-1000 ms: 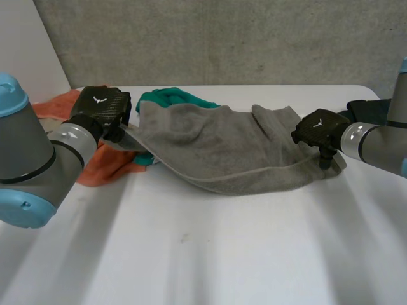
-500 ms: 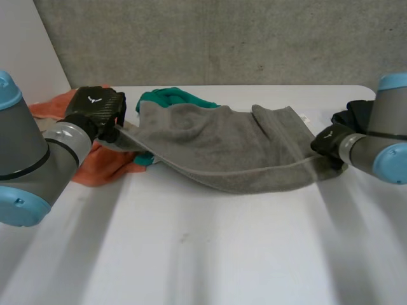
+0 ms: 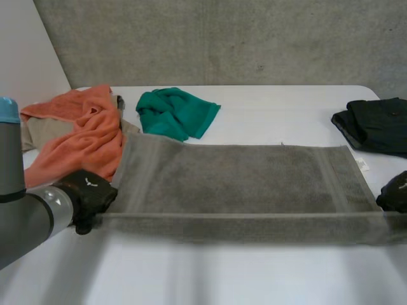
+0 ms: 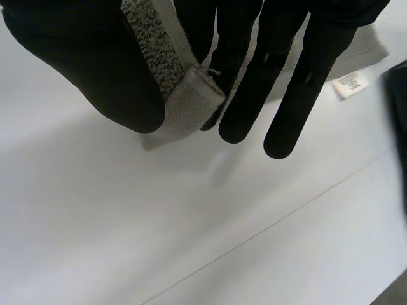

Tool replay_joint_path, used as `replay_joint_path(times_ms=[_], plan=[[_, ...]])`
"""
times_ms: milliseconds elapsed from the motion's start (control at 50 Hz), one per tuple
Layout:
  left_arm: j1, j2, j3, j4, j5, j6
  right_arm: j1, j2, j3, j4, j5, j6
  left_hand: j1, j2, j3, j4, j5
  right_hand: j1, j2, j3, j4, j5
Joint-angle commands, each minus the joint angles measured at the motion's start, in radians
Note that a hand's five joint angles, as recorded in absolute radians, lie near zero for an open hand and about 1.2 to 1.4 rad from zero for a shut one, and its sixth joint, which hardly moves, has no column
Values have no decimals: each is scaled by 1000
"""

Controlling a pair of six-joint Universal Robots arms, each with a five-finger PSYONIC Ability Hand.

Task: Fold the laundry.

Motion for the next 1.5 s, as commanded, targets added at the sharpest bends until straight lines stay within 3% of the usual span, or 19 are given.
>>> replay_joint_path(times_ms=[20, 160, 260, 540, 560, 580, 600, 620, 640, 760, 860, 940, 1080, 1140, 1360, 1380, 1440, 1500], plan=[[-38, -86, 137, 130, -1, -35, 46, 62, -62, -205, -37, 239, 236, 199, 209, 200, 233, 272, 222, 217, 204, 228], [-57, -231, 324, 264, -16, -86, 70, 139, -146, -356, -31, 391, 236, 199, 209, 200, 233, 272, 222, 217, 204, 228], [-77, -388, 532, 333, -73, -87, 99, 219, -234, -460, -5, 475, 236, 199, 209, 200, 233, 272, 222, 217, 204, 228], [-123, -689, 965, 313, -168, -15, 213, 400, -424, -740, 107, 577, 236, 199, 209, 200, 233, 272, 222, 217, 204, 228], [-124, -711, 993, 303, -173, -12, 225, 421, -439, -778, 128, 580, 129, 92, 101, 92, 126, 117, 67, 62, 49, 73], [-126, -720, 1005, 298, -173, -13, 231, 432, -445, -790, 139, 580, -93, -130, -121, -130, -96, -201, -251, -256, -269, -245], [-127, -726, 1013, 290, -173, -17, 238, 441, -449, -809, 151, 578, -441, -478, -469, -478, -444, -684, -734, -739, -752, -728], [-129, -734, 1018, 286, -171, -20, 244, 449, -453, -818, 161, 577, -730, -766, -757, -766, -733, -950, -1000, -1005, -1018, -994], [-138, -737, 1022, 283, -168, -29, 251, 460, -458, -833, 182, 575, -986, -1023, -1013, -1022, -989, -950, -1000, -1005, -1018, -994], [-158, -683, 996, 286, -161, -89, 245, 406, -415, -806, 213, 623, -986, -1023, -1013, -1022, -989, -950, -1000, -1005, -1018, -994], [-157, -596, 912, 290, -161, -158, 205, 265, -323, -744, 190, 733, -986, -1023, -1013, -1022, -989, -950, -1000, -1005, -1018, -994], [-161, -519, 808, 309, -148, -205, 164, 161, -208, -634, 106, 816, -986, -1023, -1013, -1022, -989, -950, -1000, -1005, -1018, -994], [-178, -423, 627, 402, -86, -256, 97, 95, -12, -522, -77, 796, -986, -1023, -1013, -1022, -989, -639, -689, -694, -707, -683], [-183, -409, 579, 434, -72, -270, 70, 108, 44, -546, -105, 750, -986, -1023, -1013, -1022, -989, -542, -592, -597, -610, -586], [-177, -409, 533, 457, -67, -303, 54, 211, 88, -783, -77, 736, -986, -1023, -1013, -1022, -989, -586, -636, -641, -654, -630], [-177, -409, 530, 457, -69, -306, 54, 217, 88, -799, -73, 739, -986, -1023, -1013, -1022, -989, -542, -592, -597, -610, -586], [-174, -404, 522, 459, -67, -317, 52, 233, 85, -844, -51, 750, -986, -1023, -1013, -1022, -989, 224, 174, 169, 156, 180], [-172, -397, 519, 459, -69, -326, 38, 230, 88, -853, -25, 759, -986, -1023, -1013, -1022, -989, 272, 222, 217, 204, 228]])
